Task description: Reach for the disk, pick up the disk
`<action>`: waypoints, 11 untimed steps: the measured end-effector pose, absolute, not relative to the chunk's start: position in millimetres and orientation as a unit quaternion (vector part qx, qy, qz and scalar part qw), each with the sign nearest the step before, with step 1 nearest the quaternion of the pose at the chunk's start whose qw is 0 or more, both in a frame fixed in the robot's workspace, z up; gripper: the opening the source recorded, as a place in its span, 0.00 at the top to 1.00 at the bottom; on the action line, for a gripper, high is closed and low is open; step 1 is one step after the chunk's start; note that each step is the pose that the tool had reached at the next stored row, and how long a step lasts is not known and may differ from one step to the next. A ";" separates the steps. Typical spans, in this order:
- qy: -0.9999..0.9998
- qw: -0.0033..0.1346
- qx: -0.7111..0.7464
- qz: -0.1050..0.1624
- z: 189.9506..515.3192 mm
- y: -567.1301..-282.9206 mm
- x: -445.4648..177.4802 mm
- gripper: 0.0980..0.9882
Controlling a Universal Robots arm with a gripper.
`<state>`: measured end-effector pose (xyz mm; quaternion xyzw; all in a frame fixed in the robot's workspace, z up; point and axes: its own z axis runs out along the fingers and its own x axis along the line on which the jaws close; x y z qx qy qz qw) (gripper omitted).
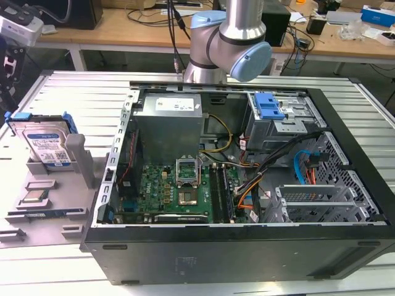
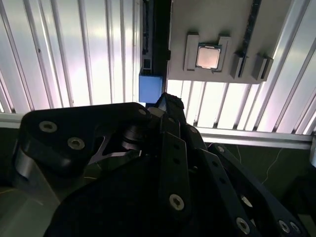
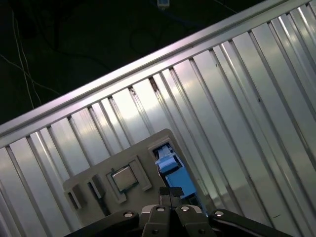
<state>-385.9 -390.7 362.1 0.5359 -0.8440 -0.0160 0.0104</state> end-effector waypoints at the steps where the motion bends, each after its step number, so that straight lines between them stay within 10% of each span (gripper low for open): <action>1: -0.842 0.010 0.539 -0.016 362.1 -390.7 -385.9 0.99; 11: -0.812 0.011 0.584 -0.015 362.1 -390.7 -385.9 0.99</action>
